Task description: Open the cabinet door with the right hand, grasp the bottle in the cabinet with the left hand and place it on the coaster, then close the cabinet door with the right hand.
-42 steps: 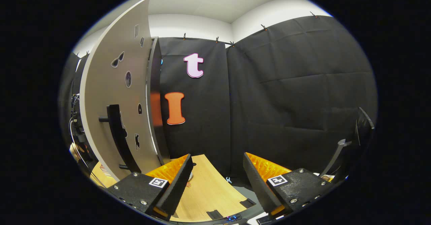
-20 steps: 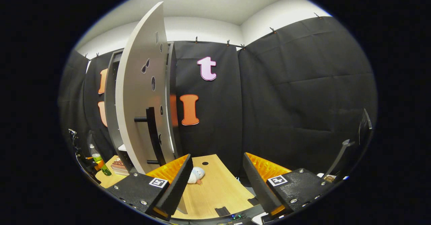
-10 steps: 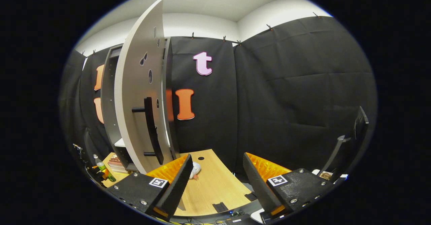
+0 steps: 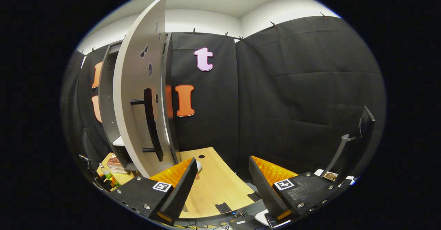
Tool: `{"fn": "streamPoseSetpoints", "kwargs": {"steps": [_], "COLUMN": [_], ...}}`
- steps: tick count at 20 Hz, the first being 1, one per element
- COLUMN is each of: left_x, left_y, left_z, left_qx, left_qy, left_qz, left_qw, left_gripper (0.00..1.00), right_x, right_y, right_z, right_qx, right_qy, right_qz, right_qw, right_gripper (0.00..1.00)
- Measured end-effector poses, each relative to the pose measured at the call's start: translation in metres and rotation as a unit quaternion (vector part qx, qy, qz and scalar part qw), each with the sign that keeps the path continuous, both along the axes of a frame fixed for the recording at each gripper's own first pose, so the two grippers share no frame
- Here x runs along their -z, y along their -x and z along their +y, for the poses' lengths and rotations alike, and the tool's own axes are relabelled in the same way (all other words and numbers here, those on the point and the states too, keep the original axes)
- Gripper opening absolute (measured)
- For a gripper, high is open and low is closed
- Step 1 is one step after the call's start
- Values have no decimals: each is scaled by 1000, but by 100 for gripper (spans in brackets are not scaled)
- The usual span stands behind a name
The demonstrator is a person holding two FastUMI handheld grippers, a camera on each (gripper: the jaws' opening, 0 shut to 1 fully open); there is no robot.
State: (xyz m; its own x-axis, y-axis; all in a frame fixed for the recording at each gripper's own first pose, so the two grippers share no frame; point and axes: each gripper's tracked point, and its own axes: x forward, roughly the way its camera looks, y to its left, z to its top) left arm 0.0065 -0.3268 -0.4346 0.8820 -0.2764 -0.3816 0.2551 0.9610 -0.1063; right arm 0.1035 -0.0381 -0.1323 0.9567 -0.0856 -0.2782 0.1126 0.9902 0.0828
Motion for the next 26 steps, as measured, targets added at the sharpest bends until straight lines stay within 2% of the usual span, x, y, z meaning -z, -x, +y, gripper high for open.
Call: {"fn": "streamPoseSetpoints", "kwargs": {"steps": [6, 7, 8, 9, 10, 13, 15, 16, 20, 21, 22, 23, 26], "left_x": [21, 24, 25, 25, 25, 24, 25, 24, 22, 21, 19, 17, 13], "left_y": [1, 2, 1, 2, 2, 10, 12, 13, 16, 16, 17, 18, 20], "left_z": [-2, -1, -1, -1, -2, 0, 0, 1, 3, 5, 4, 3, 2], "left_qx": [-7, -8, -8, -7, -7, -9, -11, -12, -19, -23, -22, -21, -20], "left_qy": [12, 7, 2, 0, -1, -5, -8, -8, -15, -17, -15, -12, -9], "left_qz": [10, 9, 9, 6, 3, 3, 7, 9, 17, 16, 16, 16, 23], "left_qw": [1000, 1000, 1000, 1000, 1000, 1000, 1000, 1000, 1000, 999, 1000, 1000, 999], "left_gripper": [82, 82, 82, 82, 82, 82, 83, 83, 82, 86, 84, 85, 88], "right_x": [2, 2, 2, 2, 2, -2, -6, -6, -5, -5, -5, -5, -5], "right_y": [-6, -8, -10, -11, -13, -18, -22, -23, -28, -30, -31, -32, -32], "right_z": [7, 8, 10, 12, 13, 16, 21, 23, 36, 41, 45, 48, 57], "right_qx": [0, -1, -3, -5, -7, -12, -19, -22, -39, -45, -50, -54, -68], "right_qy": [5, 5, 6, 7, 7, 8, 7, 8, 7, 8, 11, 14, 17], "right_qz": [4, 2, 1, 0, 0, -5, -10, -12, -12, -10, -9, -9, -9], "right_qw": [1000, 1000, 1000, 1000, 1000, 1000, 1000, 1000, 999, 999, 999, 998, 997], "right_gripper": [92, 97, 97, 92, 97, 92, 92, 97, 97, 92, 97, 92, 92]}}
